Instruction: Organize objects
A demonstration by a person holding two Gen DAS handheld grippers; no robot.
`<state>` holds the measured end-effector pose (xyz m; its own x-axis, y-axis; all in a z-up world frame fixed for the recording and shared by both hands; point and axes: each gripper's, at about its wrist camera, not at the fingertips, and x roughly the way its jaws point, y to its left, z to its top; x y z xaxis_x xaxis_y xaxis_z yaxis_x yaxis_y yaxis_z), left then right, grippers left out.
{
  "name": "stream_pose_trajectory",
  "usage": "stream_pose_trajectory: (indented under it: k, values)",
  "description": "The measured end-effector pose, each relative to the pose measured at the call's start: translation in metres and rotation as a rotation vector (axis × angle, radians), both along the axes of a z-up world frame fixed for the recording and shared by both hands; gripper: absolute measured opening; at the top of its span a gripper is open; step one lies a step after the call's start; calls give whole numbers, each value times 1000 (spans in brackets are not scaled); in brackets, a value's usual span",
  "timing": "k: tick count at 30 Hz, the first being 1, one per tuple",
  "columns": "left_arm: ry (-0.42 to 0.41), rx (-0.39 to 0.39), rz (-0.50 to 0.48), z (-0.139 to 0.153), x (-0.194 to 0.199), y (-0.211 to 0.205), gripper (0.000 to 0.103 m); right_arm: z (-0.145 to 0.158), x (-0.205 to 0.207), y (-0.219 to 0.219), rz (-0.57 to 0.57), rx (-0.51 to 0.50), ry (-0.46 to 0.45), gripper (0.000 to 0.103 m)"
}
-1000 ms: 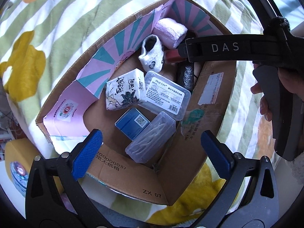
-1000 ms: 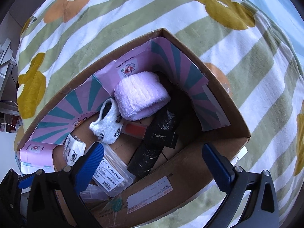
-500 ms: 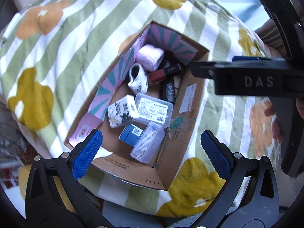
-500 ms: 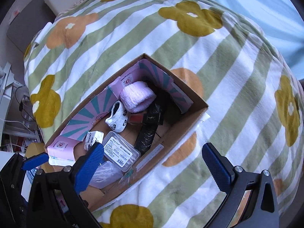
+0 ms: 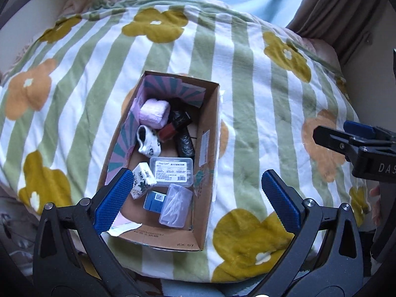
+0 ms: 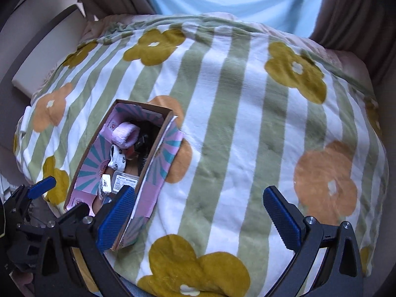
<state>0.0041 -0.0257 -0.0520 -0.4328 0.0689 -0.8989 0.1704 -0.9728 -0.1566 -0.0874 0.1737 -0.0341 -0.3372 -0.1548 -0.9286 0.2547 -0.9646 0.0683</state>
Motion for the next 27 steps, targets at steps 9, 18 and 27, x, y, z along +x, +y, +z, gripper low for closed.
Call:
stream_pose_trajectory:
  k: [9, 18, 27]
  values:
    - [38, -25, -111, 9, -10, 37, 103, -3, 38, 63, -196, 14, 13, 103]
    - [60, -43, -156, 16, -14, 54, 103, 3, 46, 84, -266, -3, 38, 103]
    - [61, -52, -175, 18, -14, 64, 103, 5, 48, 88, -270, -6, 42, 103]
